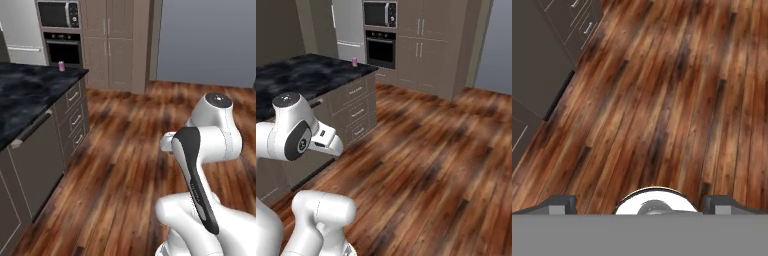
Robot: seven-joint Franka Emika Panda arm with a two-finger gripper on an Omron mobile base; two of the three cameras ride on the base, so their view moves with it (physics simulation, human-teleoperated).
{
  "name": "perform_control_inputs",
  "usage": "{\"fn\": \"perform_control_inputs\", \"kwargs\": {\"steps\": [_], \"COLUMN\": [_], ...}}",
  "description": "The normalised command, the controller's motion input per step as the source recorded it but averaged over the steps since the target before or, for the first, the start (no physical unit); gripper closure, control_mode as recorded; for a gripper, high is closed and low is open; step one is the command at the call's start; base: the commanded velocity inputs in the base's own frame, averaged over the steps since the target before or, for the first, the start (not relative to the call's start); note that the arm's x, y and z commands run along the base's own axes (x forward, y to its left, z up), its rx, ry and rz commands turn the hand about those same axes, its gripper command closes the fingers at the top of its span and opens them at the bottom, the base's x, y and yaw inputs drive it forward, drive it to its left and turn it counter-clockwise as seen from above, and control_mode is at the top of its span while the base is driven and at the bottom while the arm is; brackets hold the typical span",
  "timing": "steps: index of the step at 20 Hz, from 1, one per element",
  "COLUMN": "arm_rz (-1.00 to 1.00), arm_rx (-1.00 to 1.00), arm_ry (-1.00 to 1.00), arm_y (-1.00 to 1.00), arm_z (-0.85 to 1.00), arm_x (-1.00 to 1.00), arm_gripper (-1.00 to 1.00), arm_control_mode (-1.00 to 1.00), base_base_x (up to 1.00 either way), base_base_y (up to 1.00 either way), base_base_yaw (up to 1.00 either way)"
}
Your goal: Four empty soda cans are scattered around the kitchen. Gather all the cans and cluster them next to the stove for recycling.
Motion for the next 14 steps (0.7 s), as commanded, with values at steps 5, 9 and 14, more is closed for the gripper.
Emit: {"fn": "perform_control_inputs", "kwargs": {"steps": [5,9,14], "arm_rz": [0.0,0.0,0.0], "arm_rx": [0.0,0.0,0.0], "arm_ry": [0.0,0.0,0.0], "arm_y": [0.0,0.0,0.0], "arm_z": [0.0,0.0,0.0], "arm_x": [0.0,0.0,0.0], "arm_gripper": [-1.0,-1.0,-1.0], "arm_control_mode": [1.0,1.0,1.0], "base_base_x": [1.0,1.0,1.0], "base_base_y": [-0.18,-0.14,-0.06], "base_base_yaw": [0.19,0.19,0.21]}}
